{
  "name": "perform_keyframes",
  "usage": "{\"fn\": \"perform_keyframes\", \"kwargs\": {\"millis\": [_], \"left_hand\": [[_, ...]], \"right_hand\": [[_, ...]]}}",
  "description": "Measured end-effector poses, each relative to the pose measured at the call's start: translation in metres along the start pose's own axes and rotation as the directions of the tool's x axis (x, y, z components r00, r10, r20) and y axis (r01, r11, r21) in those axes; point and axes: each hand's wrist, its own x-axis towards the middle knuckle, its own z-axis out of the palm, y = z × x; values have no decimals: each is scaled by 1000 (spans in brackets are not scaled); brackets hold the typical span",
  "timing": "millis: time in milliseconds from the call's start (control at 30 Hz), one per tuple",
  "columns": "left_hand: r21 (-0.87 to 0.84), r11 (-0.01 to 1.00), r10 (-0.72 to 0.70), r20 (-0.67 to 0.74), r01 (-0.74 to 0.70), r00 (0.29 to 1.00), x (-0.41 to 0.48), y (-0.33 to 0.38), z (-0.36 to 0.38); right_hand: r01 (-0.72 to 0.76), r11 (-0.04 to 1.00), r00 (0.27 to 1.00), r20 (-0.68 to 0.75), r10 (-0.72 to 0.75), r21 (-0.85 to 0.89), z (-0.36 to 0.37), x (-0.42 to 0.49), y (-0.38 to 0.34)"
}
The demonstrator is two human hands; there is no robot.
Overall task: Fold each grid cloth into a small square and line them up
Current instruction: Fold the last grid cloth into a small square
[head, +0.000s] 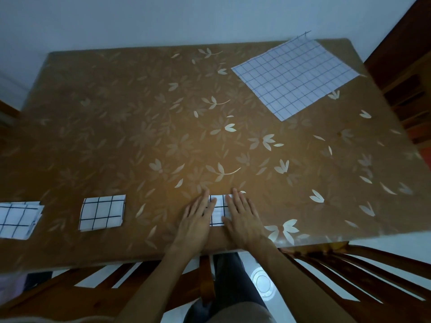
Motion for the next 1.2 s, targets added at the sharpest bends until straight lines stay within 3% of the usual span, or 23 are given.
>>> {"fn": "perform_keyframes", "kwargs": {"millis": [167, 367, 600, 900, 1200], "left_hand": [[-251, 965, -102, -122, 69, 987, -10, 11, -30], [-184, 982, -56, -30, 49, 998, -17, 42, -66], [-82, 996, 25, -14, -26, 1000, -14, 100, -92], [-4, 989, 145, 32, -145, 989, -20, 257, -108], [-46, 973, 230, 64, -228, 971, -48, 433, -87]], "right_hand": [[-52, 972, 992, -102, 78, 231, -41, -21, -4], [-123, 936, 972, -148, 180, 331, -70, -59, 25], [-270, 894, 949, -55, 309, 358, -95, -105, 70], [-371, 797, 885, -80, 460, 477, -130, -231, 172], [-419, 708, 808, -122, 577, 569, -148, -361, 276]]}}
